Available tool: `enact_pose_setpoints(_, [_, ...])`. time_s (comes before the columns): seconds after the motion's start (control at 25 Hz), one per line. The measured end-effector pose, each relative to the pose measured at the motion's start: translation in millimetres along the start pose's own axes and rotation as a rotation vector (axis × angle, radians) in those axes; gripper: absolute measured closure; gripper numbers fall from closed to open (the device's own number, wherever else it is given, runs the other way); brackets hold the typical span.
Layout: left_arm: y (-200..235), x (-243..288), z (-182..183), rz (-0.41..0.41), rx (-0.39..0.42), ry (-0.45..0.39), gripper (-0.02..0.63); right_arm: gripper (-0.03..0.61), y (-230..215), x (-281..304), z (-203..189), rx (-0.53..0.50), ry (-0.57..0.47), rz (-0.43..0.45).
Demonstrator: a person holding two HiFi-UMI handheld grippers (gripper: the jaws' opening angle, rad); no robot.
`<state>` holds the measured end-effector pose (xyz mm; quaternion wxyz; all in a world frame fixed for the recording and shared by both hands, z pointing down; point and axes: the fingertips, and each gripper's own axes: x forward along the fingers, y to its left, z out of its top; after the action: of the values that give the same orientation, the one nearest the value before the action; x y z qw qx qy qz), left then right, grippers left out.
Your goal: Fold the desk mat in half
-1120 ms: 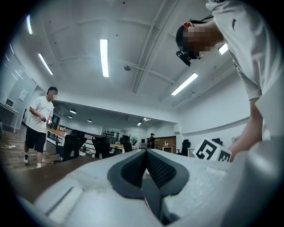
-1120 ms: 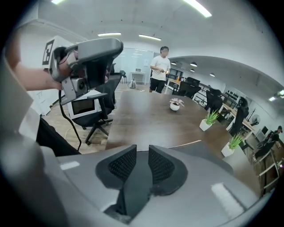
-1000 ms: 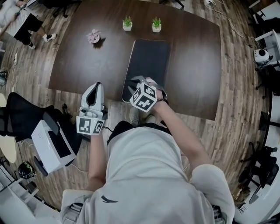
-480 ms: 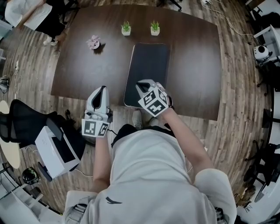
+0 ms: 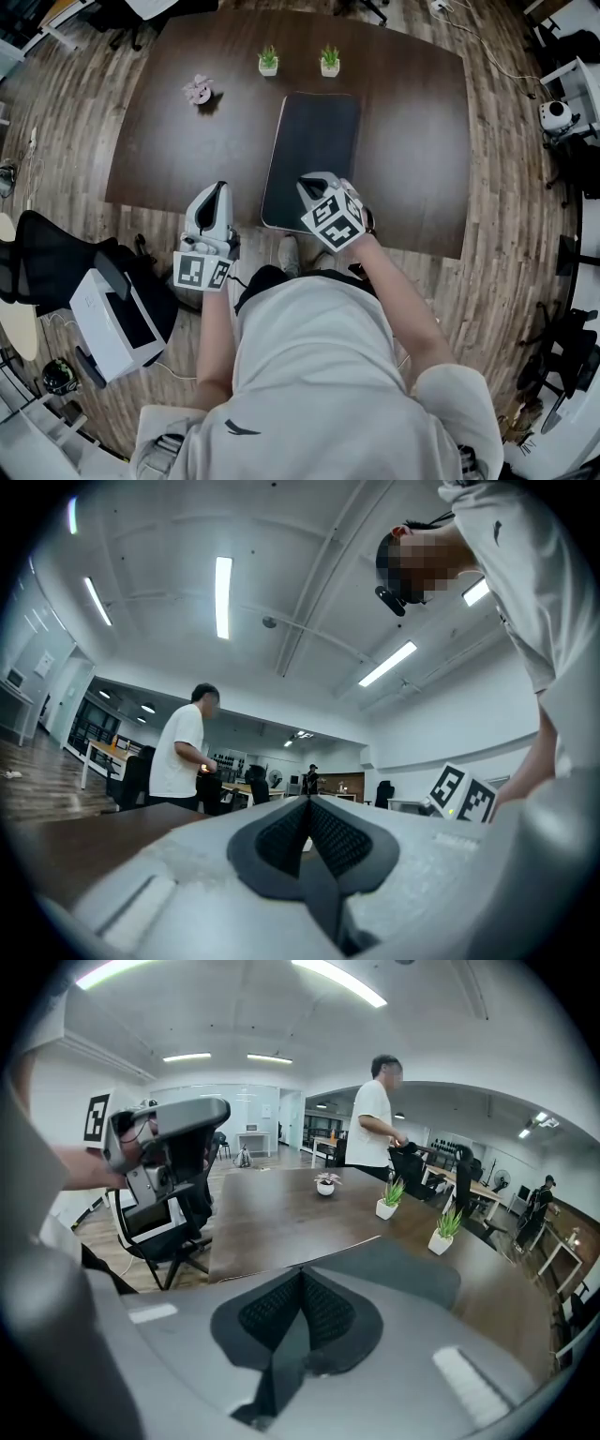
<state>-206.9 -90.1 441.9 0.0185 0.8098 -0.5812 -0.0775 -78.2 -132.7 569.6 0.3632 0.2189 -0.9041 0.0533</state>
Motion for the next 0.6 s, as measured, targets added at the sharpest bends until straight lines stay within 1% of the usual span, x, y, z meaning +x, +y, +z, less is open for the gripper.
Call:
enact_pose_setpoints(0.16, [1,-1,-1,0.003,-0.004,0.000,0.609,0.578,-4,-6,4,0.049,-0.044,-0.018])
enact_pose_setpoints(0.32, [1,-1,-3,0.000,-0.008,0.001,0.609,0.578,-16,-20,11,0.174,-0.142,-0.056])
enact_pose_setpoints(0.44, [1,0,-3,-0.004,-0.010,0.003,0.609,0.578,-35,-38,14,0.322,-0.250,-0.118])
enact_pose_setpoints(0.6, [-1,2,-3,-0.014,-0.009,0.006,0.609,0.578,-66,-72,7,0.586,-0.396,-0.214])
